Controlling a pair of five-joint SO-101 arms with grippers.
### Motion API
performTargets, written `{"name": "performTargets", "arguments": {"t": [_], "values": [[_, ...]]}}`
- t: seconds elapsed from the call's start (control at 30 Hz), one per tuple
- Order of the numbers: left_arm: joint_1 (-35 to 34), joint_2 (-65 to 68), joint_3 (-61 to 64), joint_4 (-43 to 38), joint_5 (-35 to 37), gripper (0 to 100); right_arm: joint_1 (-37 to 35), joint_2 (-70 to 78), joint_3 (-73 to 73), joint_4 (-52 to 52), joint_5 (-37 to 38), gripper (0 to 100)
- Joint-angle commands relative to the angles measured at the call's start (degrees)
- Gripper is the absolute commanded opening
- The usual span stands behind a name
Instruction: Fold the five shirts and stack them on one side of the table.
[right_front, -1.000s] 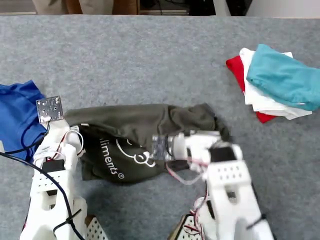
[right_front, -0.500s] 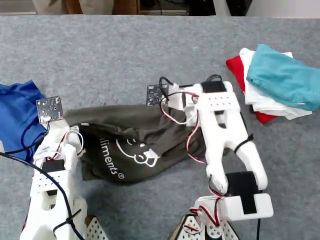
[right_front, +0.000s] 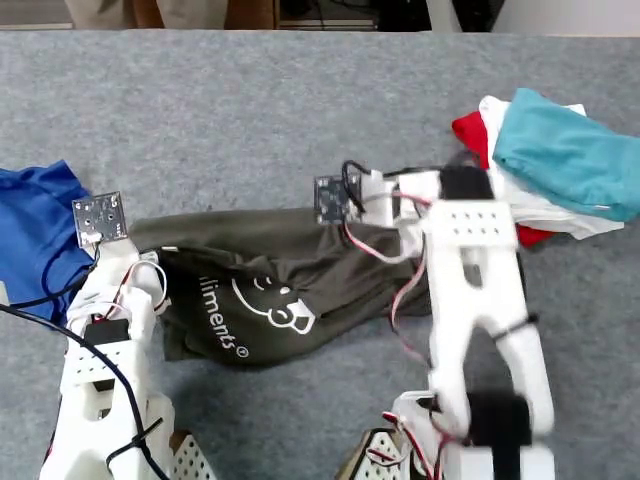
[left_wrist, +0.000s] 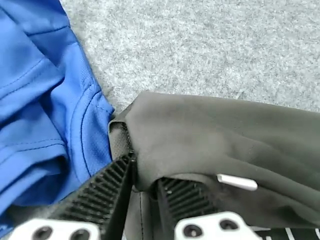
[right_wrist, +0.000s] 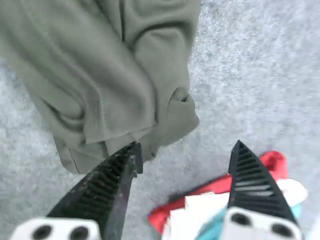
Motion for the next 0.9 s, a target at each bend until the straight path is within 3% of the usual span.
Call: {"name": "performTargets", "arguments": {"t": [0.0,0.2,0.43,0.7,0.87], "values": [[-0.62,-0.22,-0.18,-0.70,0.26,2,1.45,-9.89,4.88,-0.35,3.08,28.8],[-0.62,-0.22,-0.09,-0.62,0.26,2,5.58,-22.02,19.21,-1.41,10.99,28.8],[-0.62,-0.22,-0.09,-0.70,0.26,2,10.24,-32.66,39.43,-18.81,20.57,28.8],[-0.62,-0.22,-0.09,-0.79,0.26,2,9.80,-39.25,47.87,-20.92,21.71,28.8],[-0.62,-0.22,-0.09,-0.62,0.26,2,9.10,-41.71,53.93,-31.03,21.98,22.1]]}}
